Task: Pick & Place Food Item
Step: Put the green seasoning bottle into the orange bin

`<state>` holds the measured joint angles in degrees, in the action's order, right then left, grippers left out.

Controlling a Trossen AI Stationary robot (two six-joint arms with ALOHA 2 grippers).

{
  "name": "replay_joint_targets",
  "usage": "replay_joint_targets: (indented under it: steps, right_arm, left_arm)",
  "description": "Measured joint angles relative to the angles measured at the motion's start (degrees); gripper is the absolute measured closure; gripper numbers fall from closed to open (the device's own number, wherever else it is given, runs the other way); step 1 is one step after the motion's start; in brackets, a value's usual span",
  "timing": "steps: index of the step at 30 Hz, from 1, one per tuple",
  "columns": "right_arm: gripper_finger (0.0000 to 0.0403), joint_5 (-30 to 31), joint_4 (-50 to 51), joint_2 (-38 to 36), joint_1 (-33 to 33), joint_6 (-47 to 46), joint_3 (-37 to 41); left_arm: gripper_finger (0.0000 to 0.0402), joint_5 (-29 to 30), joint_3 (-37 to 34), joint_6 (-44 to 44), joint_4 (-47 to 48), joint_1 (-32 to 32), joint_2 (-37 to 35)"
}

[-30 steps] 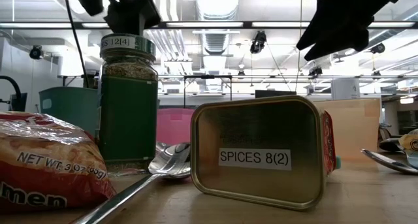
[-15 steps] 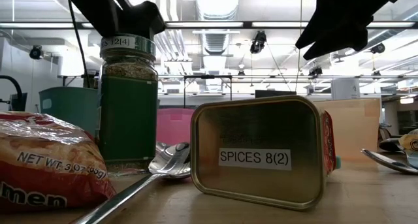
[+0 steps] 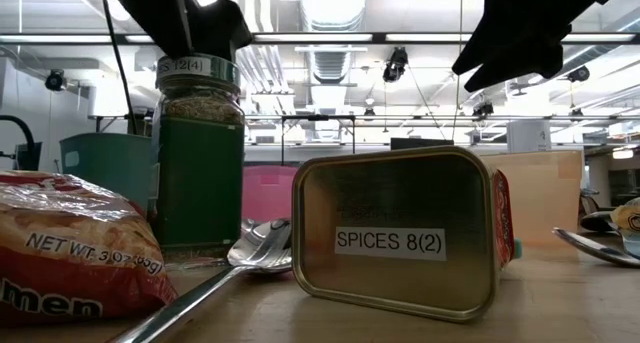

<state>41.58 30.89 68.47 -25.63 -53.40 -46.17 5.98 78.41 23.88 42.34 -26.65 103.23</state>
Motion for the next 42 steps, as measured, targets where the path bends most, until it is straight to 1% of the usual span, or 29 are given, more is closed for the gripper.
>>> replay_joint_targets:
  steps: [14, 17, 19, 22, 29, 30, 42]
  right_arm:
    - [0.0168, 0.04, -0.31, 0.00, 0.00, -0.18, 0.02]
    - [0.0168, 0.04, -0.42, 0.00, 0.00, -0.18, 0.00]
    - [0.0168, 0.02, -0.42, 0.00, 0.00, -0.23, 0.02]
    - [0.0168, 0.02, -0.42, 0.00, 0.00, -0.42, 0.07]
    - [0.0168, 0.02, -0.95, 0.00, 0.00, -0.60, 0.09]
    - [0.0168, 0.02, -1.32, 0.00, 0.00, -0.58, 0.09]
    - [0.0168, -1.07, -2.91, 0.00, -0.02, -0.58, 0.11]
  left_arm:
    - [0.0002, -0.87, -0.11, 0.00, -2.24, -0.90, 3.59]
    - [0.0011, -1.07, -0.11, 0.00, -2.48, -0.99, 3.85]
    - [0.0029, -1.07, -0.11, 0.00, -2.90, -1.01, 3.85]
    - [0.0072, -1.05, -0.11, 0.04, -3.81, -1.03, 3.85]
    - [0.0206, -0.51, 0.02, 0.22, -5.00, -1.03, 3.70]
    - [0.0214, -1.08, 0.02, 0.34, -4.85, -0.99, 3.64]
    - [0.0212, -0.99, 0.00, 3.98, -4.62, -1.06, 3.66]
